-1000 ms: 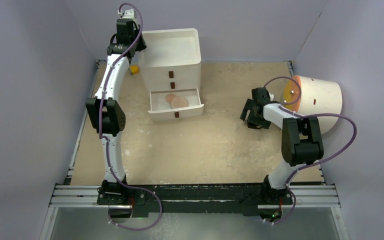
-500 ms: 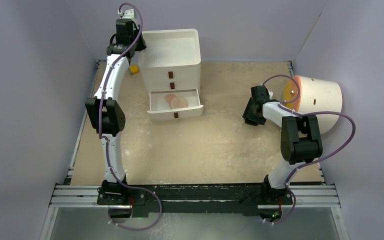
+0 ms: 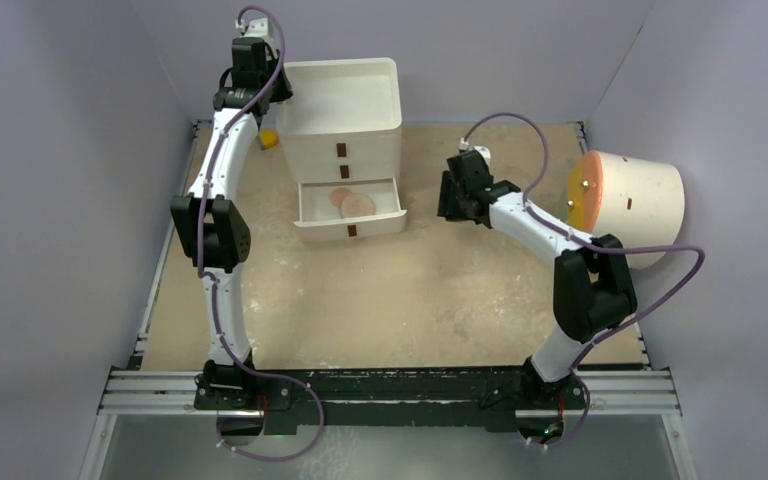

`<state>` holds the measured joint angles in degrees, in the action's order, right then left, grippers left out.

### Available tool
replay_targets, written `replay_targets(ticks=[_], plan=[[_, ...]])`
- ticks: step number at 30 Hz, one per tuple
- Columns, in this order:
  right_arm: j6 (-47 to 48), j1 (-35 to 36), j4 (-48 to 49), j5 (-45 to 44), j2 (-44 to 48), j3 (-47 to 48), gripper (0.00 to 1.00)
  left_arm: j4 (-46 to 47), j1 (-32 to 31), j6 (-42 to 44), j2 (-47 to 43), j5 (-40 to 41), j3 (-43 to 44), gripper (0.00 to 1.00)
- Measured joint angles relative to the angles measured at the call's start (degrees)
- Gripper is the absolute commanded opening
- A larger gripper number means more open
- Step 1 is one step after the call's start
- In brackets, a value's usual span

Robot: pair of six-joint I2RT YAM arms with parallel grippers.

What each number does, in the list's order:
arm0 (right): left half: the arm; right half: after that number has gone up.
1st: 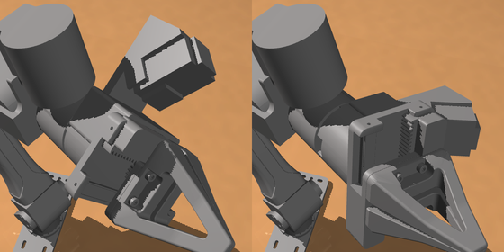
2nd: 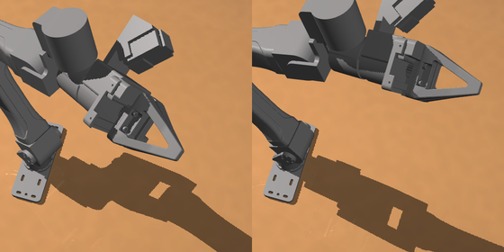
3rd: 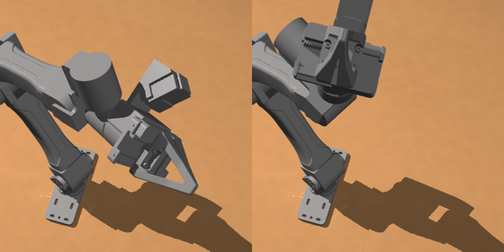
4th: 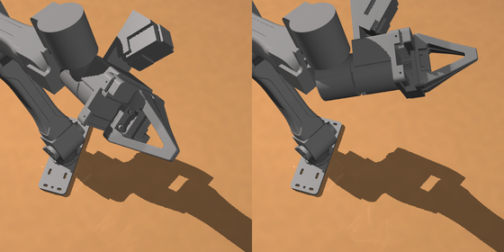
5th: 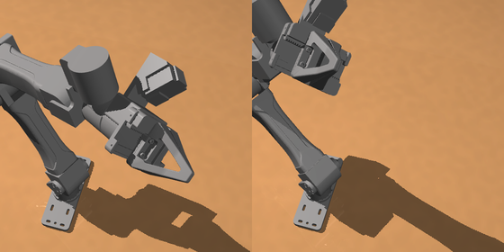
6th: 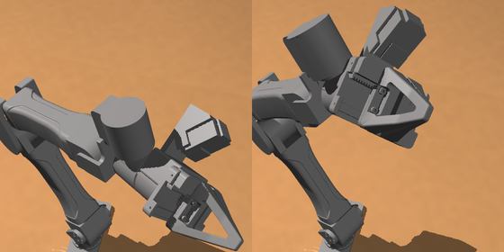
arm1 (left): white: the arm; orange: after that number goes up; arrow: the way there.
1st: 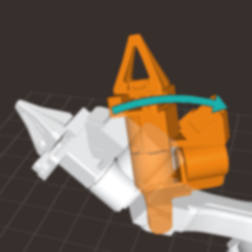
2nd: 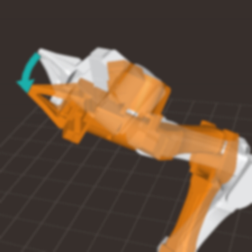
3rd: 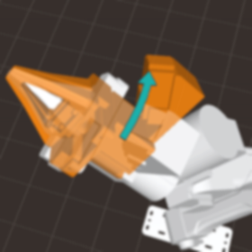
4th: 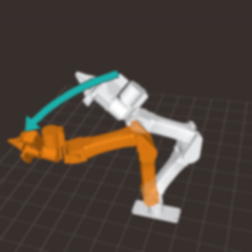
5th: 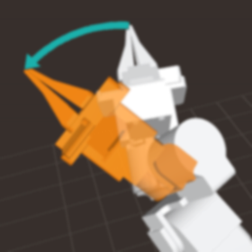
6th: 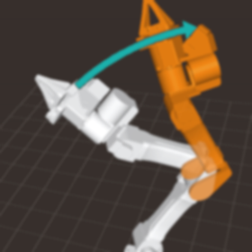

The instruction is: Organize the makeup

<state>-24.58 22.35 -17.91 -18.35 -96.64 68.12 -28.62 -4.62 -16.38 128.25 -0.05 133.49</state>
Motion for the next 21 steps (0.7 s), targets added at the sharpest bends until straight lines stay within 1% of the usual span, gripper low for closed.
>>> replay_targets(ticks=[5,8,15,21], plan=[[0.3,6.7,0.3,-0.1,0.0,8.7,0.19,-0.1,0.0,-0.1,0.0,-0.2,0.0,0.00],[0.4,10.2,1.3,0.3,-2.4,14.8,0.19,-0.1,0.0,-0.2,0.0,-0.2,0.0,0.00],[0.5,16.4,3.7,2.4,-13.1,25.1,0.20,-0.2,0.0,-0.4,0.0,-0.2,0.1,0.00],[0.1,18.5,4.1,6.0,-22.4,31.7,0.20,-0.3,0.0,-0.4,0.0,-0.2,0.2,0.00]])
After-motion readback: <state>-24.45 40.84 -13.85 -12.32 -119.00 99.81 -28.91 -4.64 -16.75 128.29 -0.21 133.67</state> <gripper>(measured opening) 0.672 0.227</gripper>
